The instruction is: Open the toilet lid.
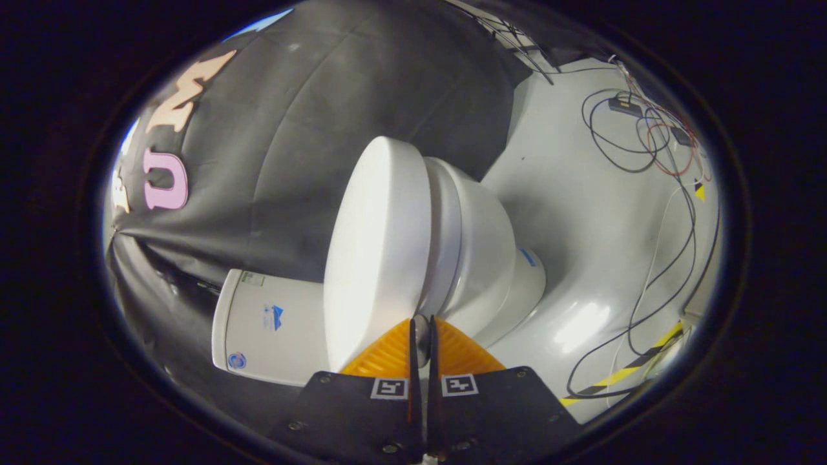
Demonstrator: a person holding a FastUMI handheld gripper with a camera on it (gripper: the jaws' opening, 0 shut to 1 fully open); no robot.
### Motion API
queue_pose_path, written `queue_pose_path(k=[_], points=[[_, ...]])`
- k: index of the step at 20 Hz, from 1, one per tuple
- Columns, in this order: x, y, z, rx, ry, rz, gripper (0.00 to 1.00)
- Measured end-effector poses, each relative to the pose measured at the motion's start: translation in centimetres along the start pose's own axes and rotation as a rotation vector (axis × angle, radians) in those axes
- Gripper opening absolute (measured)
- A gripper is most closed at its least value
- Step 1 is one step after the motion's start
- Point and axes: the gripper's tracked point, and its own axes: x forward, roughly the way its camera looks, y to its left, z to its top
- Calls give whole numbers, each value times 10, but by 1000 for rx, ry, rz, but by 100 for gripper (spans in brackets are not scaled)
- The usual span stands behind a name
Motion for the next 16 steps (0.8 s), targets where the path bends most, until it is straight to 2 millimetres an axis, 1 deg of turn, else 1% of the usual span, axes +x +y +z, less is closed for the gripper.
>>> queue_pose_path(k=[3,7,9,11,13,16], points=[[-1,3,-2,-43,1,-5,4],[-8,14,0,-61,-15,1,5],[-10,16,0,-114,-13,-29,5],[-12,24,1,-136,-15,-37,5],[-19,32,1,-141,-16,-20,5],[-26,52,5,-188,-28,7,5]])
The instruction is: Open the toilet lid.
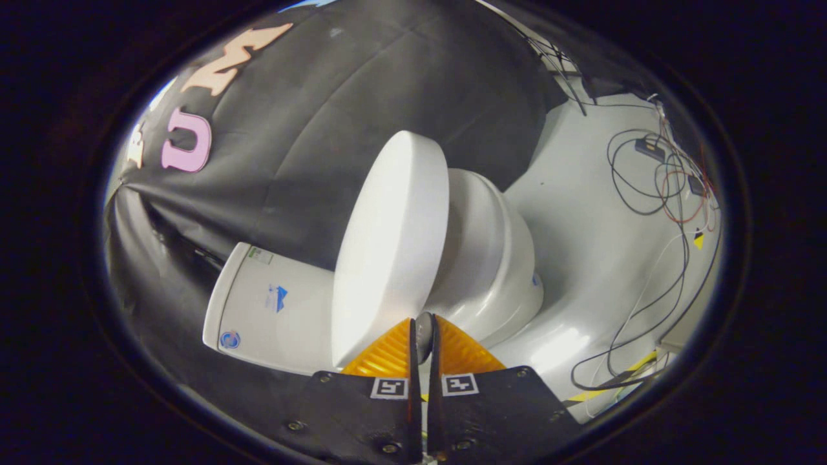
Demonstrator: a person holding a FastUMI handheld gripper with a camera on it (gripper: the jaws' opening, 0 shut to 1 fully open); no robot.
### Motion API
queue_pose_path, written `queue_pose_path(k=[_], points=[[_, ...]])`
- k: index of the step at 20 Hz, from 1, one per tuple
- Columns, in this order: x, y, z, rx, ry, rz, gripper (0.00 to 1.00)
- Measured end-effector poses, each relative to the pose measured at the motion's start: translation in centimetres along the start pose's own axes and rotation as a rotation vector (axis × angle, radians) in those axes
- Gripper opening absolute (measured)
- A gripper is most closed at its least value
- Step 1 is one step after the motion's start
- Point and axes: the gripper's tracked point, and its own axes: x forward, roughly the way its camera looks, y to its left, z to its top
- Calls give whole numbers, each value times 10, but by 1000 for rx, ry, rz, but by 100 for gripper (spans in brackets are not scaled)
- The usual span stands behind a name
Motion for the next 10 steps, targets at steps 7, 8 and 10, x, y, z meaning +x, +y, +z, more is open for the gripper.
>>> queue_pose_path(k=[7,8,10], points=[[-20,35,6,-18,-38,73,5],[-24,39,7,-26,-43,79,5],[-27,50,8,-57,-52,81,5]])
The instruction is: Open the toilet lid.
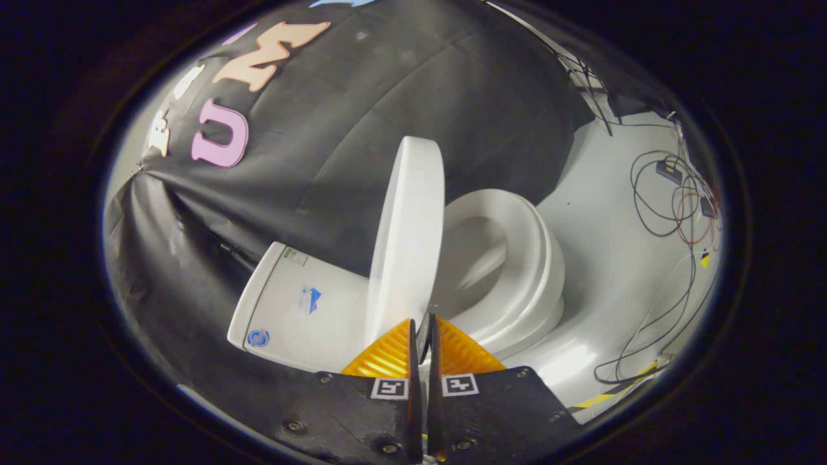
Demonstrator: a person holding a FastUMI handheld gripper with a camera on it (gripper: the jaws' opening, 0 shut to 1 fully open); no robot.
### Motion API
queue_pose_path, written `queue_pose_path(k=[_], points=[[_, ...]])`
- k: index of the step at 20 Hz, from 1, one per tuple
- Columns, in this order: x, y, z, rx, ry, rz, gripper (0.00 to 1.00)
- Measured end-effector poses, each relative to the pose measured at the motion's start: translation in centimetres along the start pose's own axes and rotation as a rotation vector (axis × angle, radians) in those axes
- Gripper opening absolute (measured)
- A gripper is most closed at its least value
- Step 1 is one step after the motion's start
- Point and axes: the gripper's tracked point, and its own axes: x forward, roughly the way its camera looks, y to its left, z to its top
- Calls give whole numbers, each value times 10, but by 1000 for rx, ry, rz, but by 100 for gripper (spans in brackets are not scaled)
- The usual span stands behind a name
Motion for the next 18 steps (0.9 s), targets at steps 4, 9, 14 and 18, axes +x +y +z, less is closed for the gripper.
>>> queue_pose_path(k=[4,9,14,18], points=[[-8,20,3,-23,-24,16,5],[-12,46,6,-128,-67,-15,4],[-13,61,5,-147,-80,-22,5],[-12,75,3,-174,-76,-24,5]])
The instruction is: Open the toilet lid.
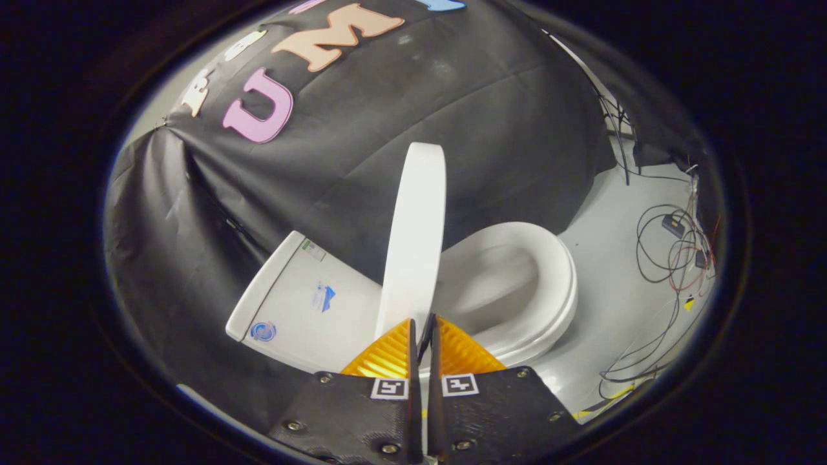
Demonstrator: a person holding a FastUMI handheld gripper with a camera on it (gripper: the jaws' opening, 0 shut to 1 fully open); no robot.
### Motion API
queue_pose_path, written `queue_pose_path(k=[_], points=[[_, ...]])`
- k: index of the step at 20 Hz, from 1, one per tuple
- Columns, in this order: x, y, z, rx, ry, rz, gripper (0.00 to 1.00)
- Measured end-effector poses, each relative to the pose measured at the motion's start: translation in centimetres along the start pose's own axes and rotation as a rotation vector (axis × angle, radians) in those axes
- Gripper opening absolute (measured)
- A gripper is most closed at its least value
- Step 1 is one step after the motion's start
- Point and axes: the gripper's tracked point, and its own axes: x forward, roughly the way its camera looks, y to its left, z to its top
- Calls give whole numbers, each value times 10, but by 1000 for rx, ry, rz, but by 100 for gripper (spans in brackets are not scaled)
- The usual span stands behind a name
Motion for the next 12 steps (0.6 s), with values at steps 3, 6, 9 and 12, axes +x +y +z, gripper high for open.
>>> queue_pose_path(k=[3,6,9,12], points=[[-1,7,1,-31,-7,-3,5],[-5,20,2,3,-12,15,5],[-5,29,4,-36,-21,9,5],[-8,42,4,-63,-28,12,5]])
